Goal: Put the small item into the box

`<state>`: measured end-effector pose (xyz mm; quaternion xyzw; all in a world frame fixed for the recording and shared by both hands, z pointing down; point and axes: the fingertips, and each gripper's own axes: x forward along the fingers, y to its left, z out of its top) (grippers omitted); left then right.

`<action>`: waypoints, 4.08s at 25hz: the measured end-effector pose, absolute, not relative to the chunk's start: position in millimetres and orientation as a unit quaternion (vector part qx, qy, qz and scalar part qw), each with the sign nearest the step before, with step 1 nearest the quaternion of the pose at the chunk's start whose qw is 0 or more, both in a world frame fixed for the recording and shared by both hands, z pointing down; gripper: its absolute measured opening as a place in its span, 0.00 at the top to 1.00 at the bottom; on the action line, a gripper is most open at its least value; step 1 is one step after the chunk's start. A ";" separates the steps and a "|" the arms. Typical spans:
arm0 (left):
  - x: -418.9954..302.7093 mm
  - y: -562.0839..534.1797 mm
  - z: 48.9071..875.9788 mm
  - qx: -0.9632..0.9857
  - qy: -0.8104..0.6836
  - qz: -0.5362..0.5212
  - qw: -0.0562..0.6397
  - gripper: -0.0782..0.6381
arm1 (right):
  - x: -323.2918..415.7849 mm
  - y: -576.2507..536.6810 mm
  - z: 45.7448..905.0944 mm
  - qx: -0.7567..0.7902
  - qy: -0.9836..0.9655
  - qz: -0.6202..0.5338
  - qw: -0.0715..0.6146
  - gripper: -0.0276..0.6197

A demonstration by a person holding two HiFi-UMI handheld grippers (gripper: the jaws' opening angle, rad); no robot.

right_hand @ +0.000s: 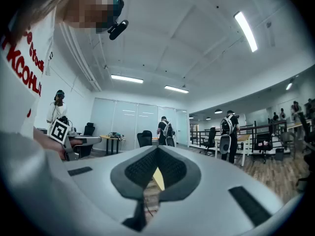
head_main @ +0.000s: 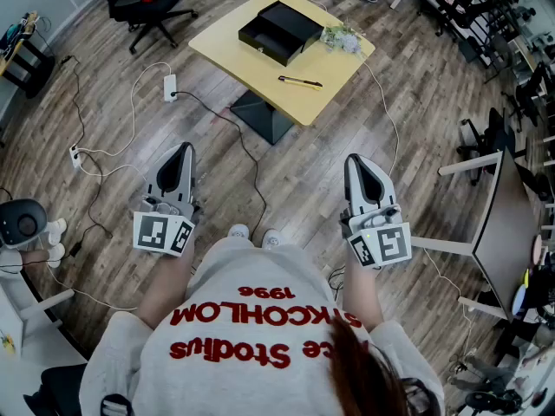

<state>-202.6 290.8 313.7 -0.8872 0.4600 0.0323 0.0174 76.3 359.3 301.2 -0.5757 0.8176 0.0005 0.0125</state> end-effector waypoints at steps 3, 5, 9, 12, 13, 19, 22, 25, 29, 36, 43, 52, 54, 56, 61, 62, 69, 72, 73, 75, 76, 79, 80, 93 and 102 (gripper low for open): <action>-196.6 285.1 314.3 -0.889 0.457 0.034 0.020 0.88 | 76.9 354.6 301.6 -0.572 0.820 0.004 0.009 0.95; -192.6 282.7 314.1 -0.889 0.457 0.033 0.022 0.88 | 79.7 351.8 301.8 -0.573 0.819 0.006 0.007 0.95; -183.8 279.0 310.9 -0.886 0.461 0.032 0.025 0.88 | 90.8 345.9 296.8 -0.568 0.823 -0.003 0.025 0.95; -176.0 279.5 308.0 -0.884 0.464 0.031 0.033 0.88 | 100.2 346.2 285.1 -0.556 0.830 0.002 0.050 0.95; -173.9 279.8 307.6 -0.883 0.466 0.030 0.035 0.88 | 103.4 345.8 283.0 -0.552 0.832 0.003 0.056 0.95; -164.2 277.9 307.4 -0.874 0.483 0.049 0.014 0.88 | 119.7 335.8 286.1 -0.539 0.838 -0.013 0.078 0.95; -154.5 270.6 313.2 -0.876 0.481 0.040 0.019 0.88 | 125.2 327.5 293.3 -0.542 0.836 -0.024 0.085 0.95; -153.2 252.2 321.2 -0.877 0.478 0.039 0.016 0.88 | 124.6 312.2 299.5 -0.546 0.833 -0.030 0.084 0.95; -152.5 211.6 319.3 -0.885 0.462 0.046 0.017 0.88 | 122.3 279.9 293.7 -0.559 0.825 -0.021 0.081 0.95; -151.4 124.7 312.4 -0.903 0.427 0.042 0.024 0.88 | 116.4 210.3 290.3 -0.589 0.804 -0.022 0.084 0.95; -155.5 50.0 306.1 -0.920 0.390 0.039 0.028 0.88 | 111.2 157.6 286.2 -0.626 0.774 -0.027 0.088 0.95; -161.5 5.3 313.9 -0.931 0.364 0.036 0.015 0.88 | 103.7 130.8 293.0 -0.657 0.749 -0.039 0.079 0.95; -162.8 3.0 317.6 -0.930 0.365 0.034 0.010 0.88 | 102.6 129.9 295.4 -0.657 0.749 -0.042 0.077 0.95; -163.6 0.9 321.9 -0.930 0.367 0.031 0.004 0.88 | 101.9 127.8 298.7 -0.656 0.749 -0.046 0.075 0.95; -164.8 -20.5 329.7 -0.929 0.370 0.021 -0.006 0.88 | 102.3 100.8 304.4 -0.652 0.752 -0.059 0.075 0.95; -165.2 -25.7 330.0 -0.927 0.375 0.020 -0.007 0.88 | 101.9 93.2 304.3 -0.647 0.756 -0.061 0.074 0.95; -148.5 -55.9 326.8 -0.914 0.406 0.021 -0.003 0.88 | 121.2 42.7 301.7 -0.613 0.784 -0.054 0.078 0.95; -137.8 -71.8 320.4 -0.906 0.422 0.023 0.008 0.88 | 135.7 15.0 297.4 -0.596 0.798 -0.047 0.082 0.95; -133.7 -76.3 318.5 -0.904 0.426 0.025 0.011 0.88 | 141.1 8.2 295.9 -0.591 0.801 -0.044 0.083 0.95; -123.9 -83.9 315.5 -0.901 0.434 0.028 0.016 0.88 | 152.6 -1.9 294.2 -0.585 0.806 -0.040 0.084 0.95; -118.6 -87.3 314.6 -0.899 0.436 0.029 0.019 0.88 | 158.4 -6.6 294.2 -0.582 0.808 -0.038 0.085 0.95; -103.8 -98.1 315.6 -0.894 0.446 0.024 0.031 0.88 | 173.0 -23.3 297.0 -0.570 0.816 -0.039 0.088 0.95; -99.2 -102.2 316.7 -0.892 0.450 0.022 0.032 0.88 | 177.4 -29.3 298.2 -0.565 0.819 -0.040 0.087 0.95; -73.6 -147.8 324.3 -0.892 0.451 0.015 0.010 0.88 | 189.3 -69.4 305.5 -0.554 0.828 -0.054 0.072 0.95; -62.7 -183.6 341.9 -0.921 0.389 0.001 -0.010 0.88 | 153.5 -76.0 357.5 -0.542 0.834 -0.095 -0.046 0.95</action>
